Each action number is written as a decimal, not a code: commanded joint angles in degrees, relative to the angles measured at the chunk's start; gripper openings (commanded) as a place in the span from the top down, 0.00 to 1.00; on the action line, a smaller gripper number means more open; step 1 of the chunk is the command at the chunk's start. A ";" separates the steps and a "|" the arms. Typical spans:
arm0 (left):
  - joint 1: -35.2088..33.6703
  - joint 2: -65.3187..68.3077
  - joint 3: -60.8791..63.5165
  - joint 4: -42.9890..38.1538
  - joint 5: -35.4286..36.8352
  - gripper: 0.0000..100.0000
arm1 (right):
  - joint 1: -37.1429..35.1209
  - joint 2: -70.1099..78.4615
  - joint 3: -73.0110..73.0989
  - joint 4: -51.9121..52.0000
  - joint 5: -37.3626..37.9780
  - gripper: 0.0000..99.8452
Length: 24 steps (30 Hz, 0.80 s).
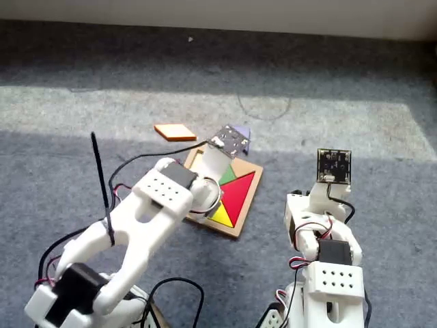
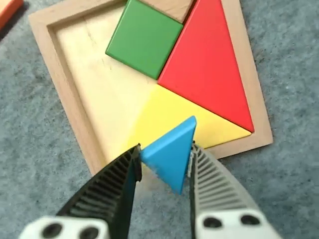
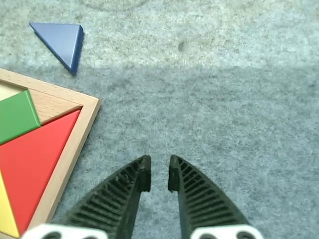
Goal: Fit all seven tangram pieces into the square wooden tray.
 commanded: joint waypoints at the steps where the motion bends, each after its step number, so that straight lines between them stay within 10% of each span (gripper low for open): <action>1: 0.48 7.08 -8.92 -0.88 -1.58 0.99 | 0.66 -0.84 -0.13 -1.19 0.62 0.92; 13: 1.54 13.93 -13.93 -0.88 11.25 0.99 | 0.66 -0.84 -0.13 -1.19 2.99 0.92; 24: -0.48 14.11 -13.93 -0.88 -30.86 0.96 | 0.66 -0.84 -0.13 -1.19 2.99 0.92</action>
